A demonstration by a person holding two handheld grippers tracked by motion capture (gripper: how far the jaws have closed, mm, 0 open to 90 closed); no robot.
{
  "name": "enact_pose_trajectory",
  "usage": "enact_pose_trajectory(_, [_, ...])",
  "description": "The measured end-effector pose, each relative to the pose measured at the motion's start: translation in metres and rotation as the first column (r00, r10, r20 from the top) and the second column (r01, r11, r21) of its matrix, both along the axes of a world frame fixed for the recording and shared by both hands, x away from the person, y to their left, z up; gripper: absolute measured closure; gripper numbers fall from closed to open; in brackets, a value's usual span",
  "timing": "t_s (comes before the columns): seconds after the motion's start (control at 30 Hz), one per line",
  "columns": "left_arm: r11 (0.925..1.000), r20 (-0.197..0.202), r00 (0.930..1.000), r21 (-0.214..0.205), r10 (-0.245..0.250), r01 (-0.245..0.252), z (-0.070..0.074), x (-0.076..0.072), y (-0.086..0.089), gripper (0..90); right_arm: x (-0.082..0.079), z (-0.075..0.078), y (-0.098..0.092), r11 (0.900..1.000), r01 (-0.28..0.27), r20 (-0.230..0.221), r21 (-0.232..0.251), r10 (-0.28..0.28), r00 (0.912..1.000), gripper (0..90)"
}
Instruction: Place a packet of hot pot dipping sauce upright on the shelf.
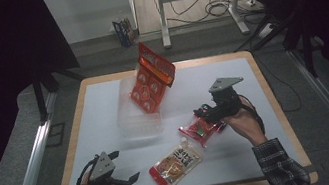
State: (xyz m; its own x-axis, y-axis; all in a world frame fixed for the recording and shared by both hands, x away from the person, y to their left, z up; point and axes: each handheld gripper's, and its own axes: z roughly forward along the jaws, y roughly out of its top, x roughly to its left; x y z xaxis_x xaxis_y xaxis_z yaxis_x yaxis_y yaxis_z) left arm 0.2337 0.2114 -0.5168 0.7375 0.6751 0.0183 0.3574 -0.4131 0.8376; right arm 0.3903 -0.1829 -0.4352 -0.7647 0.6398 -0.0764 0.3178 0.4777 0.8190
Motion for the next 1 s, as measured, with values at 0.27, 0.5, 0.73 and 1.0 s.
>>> enact_pose_trajectory(0.27, [0.9999,-0.004,0.9999,-0.001,-0.011,0.011,0.001,0.0,-0.005,1.1,-0.007,-0.008,-0.01,0.9995,0.026,-0.048,0.019,-0.025,0.9985,0.4])
enact_pose_trajectory(0.5, [1.0,0.007,0.9999,0.004,-0.008,0.008,0.004,0.001,-0.012,1.0,-0.013,-0.009,-0.02,0.9969,0.064,-0.053,0.045,-0.062,0.9967,0.5])
enact_pose_trajectory(0.73, [0.999,0.004,0.9997,-0.036,-0.026,0.026,0.008,0.012,-0.026,0.9,-0.018,-0.016,-0.026,0.9973,0.071,-0.049,0.019,-0.07,0.9964,0.2])
enact_pose_trajectory(1.0, [0.9941,-0.011,0.9975,-0.084,-0.069,0.068,0.013,0.03,-0.049,8.2,-0.023,-0.027,-0.034,0.9976,0.065,-0.052,0.023,-0.064,0.9966,0.2])
